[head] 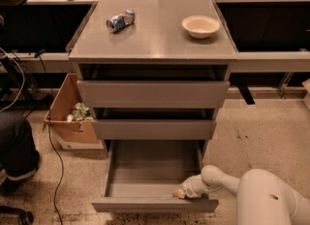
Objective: Open bottom drawer
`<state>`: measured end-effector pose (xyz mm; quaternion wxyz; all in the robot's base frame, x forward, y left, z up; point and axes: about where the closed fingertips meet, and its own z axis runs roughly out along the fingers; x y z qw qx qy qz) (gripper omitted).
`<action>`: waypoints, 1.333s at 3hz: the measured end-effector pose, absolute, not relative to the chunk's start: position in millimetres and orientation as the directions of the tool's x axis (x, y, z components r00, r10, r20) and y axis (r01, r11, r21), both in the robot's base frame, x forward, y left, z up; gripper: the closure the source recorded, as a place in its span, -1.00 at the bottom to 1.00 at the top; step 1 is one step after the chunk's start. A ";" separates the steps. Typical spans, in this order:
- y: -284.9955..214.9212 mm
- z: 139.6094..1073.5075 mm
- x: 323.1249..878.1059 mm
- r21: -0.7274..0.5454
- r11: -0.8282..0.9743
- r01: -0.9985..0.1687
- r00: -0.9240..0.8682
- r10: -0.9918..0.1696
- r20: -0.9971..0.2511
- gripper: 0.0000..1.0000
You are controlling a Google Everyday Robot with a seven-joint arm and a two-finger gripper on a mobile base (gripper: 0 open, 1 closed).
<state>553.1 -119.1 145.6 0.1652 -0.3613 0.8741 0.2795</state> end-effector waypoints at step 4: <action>-85.6 161.0 525.0 0.489 0.442 -0.752 -0.650 -0.617 -0.442 1.00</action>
Offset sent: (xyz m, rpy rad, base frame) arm -0.0547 0.0576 0.0287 0.1029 0.2184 0.2683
